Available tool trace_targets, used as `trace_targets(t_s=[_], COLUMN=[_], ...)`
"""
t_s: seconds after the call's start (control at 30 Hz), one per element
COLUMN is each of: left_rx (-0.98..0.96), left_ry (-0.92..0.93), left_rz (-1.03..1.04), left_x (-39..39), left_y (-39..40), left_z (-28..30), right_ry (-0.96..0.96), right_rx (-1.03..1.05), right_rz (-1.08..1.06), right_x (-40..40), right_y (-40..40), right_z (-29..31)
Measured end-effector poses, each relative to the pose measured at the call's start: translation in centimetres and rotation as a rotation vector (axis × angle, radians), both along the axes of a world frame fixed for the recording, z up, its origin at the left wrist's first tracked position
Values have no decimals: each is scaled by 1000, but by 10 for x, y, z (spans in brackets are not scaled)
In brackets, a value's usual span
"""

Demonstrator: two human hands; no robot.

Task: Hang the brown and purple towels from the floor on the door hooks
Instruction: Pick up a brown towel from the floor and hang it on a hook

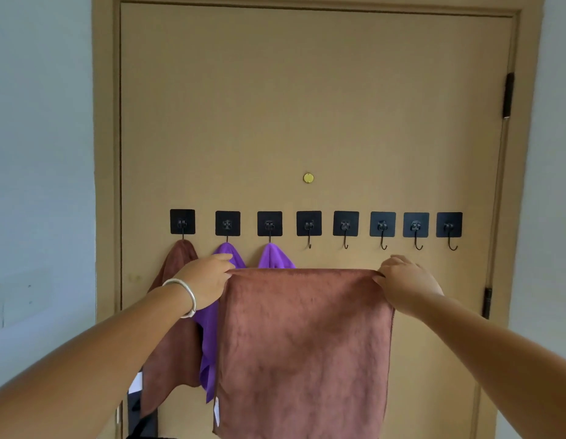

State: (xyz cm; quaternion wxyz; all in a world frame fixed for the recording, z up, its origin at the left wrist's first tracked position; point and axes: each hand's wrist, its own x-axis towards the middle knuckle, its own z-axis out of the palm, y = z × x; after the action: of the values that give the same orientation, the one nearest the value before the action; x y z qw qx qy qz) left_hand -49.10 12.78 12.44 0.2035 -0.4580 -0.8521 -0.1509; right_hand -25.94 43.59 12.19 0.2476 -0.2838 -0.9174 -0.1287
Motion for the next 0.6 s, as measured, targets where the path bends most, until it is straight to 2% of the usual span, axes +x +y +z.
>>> trace_targets(t_s=[0.17,0.3,0.33,0.43,0.53,0.6], left_rx=[105,-140,-207,-156,-45,-45], left_ry=[164,563,566,452,356,316], left_rz=[-66,-118,-105,-9,-14,-42], left_x=[-16,-22,-26,-36,-45,-50], left_y=[34,56,62,78,86,88], left_z=[8,19,21,24,22,22], right_ry=[120,205,174,29,42,75], right_rx=[-84,-3,35,203,238,221], right_rz=[82,202,249,359,374,359], right_x=[-36,-49,-51,-60,-74,-85], right_y=[32,53,58,74,85,87], right_z=[17,20,21,27,33,37])
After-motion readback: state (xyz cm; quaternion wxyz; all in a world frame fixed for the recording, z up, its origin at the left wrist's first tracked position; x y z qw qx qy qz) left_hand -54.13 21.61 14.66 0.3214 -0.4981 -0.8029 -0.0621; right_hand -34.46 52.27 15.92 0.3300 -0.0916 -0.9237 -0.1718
